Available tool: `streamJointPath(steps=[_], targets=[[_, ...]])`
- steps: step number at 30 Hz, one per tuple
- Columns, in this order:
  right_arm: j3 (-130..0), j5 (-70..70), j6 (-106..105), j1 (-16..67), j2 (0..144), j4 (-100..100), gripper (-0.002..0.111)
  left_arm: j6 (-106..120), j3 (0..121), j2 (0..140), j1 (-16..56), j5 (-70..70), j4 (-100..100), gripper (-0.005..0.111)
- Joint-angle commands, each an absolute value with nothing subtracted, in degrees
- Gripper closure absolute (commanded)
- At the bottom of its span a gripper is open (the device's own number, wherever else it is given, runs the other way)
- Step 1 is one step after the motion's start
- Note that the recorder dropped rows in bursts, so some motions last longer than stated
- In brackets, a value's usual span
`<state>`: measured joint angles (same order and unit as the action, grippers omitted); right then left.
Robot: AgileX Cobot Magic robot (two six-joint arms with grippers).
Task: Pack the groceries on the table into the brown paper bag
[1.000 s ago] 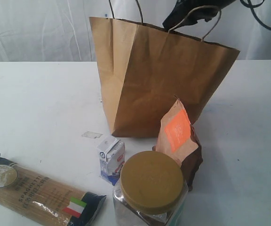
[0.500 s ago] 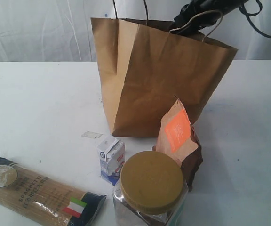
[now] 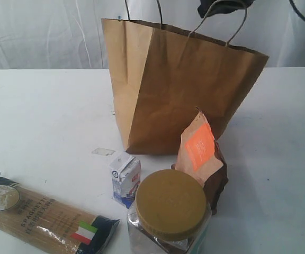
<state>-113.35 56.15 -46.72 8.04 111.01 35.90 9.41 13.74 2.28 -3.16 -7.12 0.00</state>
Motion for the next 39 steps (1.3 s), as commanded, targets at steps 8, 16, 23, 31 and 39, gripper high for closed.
streamJointPath(steps=[8,16,23,31,39], targets=[[-113.2,55.2,-46.0,8.0,106.8,36.3,0.108,8.8,13.7,2.4,-3.2,-7.3,0.0,0.107],[-113.2,61.8,-40.5,7.8,102.9,26.7,0.108,8.8,13.7,2.4,-3.2,-7.1,0.0,0.107],[-113.2,70.0,-30.1,7.8,100.5,16.4,0.108,8.8,13.7,2.4,-3.2,-7.1,0.0,0.107],[-111.9,70.0,-23.2,7.8,93.2,13.7,0.108,6.4,13.7,2.4,-3.2,-7.3,0.0,0.107],[-100.1,69.2,-19.8,6.9,85.1,4.9,0.108,6.2,13.7,2.4,-3.2,-4.4,0.0,0.107]])
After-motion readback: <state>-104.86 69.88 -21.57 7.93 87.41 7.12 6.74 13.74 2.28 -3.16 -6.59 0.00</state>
